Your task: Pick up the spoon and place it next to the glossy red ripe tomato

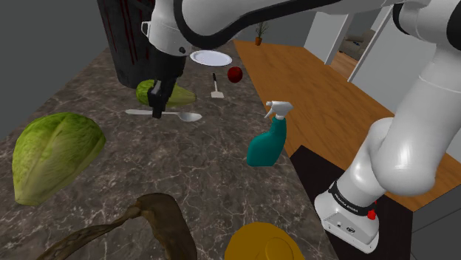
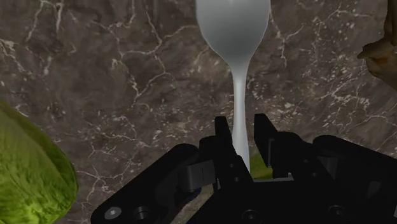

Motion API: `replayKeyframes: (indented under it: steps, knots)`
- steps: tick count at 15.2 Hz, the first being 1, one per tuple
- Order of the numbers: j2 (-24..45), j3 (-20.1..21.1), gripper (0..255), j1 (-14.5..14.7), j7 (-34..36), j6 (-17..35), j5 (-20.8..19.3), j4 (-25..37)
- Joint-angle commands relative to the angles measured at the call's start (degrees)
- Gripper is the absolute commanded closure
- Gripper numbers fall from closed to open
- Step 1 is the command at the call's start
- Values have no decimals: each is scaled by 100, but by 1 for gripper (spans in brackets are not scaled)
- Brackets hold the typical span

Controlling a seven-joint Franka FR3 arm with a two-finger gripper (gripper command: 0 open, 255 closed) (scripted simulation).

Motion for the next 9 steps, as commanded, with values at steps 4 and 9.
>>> replayKeyframes:
  steps: [4,9]
  knots:
    - [-468,-280,255,-370,-803,-38,340,-522]
    - [-808,-626,255,-701,-1576,-143,569,-885]
